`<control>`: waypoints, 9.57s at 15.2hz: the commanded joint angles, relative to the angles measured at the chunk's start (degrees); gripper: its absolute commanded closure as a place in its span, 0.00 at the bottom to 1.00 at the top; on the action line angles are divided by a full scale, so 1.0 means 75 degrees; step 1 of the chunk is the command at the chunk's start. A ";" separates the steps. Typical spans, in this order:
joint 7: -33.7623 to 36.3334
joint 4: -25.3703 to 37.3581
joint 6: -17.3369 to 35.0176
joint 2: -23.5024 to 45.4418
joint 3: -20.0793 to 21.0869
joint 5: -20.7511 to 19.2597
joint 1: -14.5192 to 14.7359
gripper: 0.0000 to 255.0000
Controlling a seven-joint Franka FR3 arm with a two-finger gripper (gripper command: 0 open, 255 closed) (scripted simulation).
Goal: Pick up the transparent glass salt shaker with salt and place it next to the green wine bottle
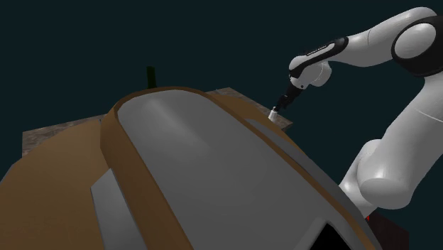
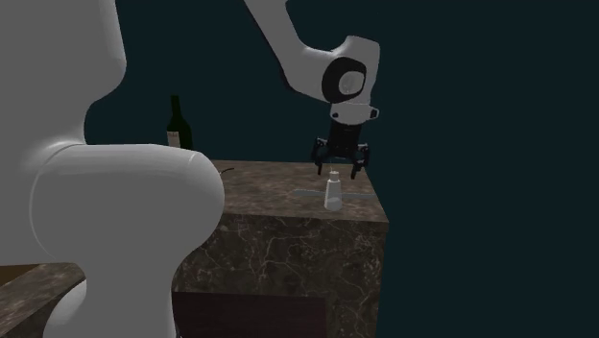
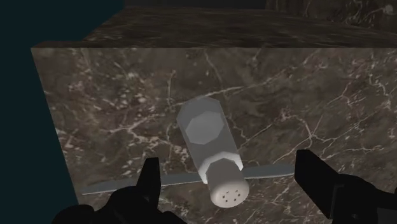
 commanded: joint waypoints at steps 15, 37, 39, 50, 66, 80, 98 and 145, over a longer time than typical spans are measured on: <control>-0.0951 0.0017 0.0522 0.0946 0.0085 0.1288 0.0021 0.00; 0.0229 0.0405 -0.0374 -0.0080 0.0011 -0.0122 0.0080 1.00; 0.0385 0.0499 -0.0545 -0.0220 0.0032 -0.0297 0.0068 1.00; 0.1050 0.1153 -0.1549 -0.0814 0.0198 -0.0982 -0.0006 1.00; 0.1597 0.2479 -0.3103 -0.1186 0.0393 -0.1381 -0.0034 1.00; 0.1805 0.4019 -0.4526 -0.1055 0.0406 -0.1349 0.0012 1.00; 0.1720 0.6746 -0.6597 -0.0112 0.0042 -0.0702 -0.0032 1.00; 0.9255 1.0259 -0.6379 0.2710 0.4485 -0.1681 0.3031 1.00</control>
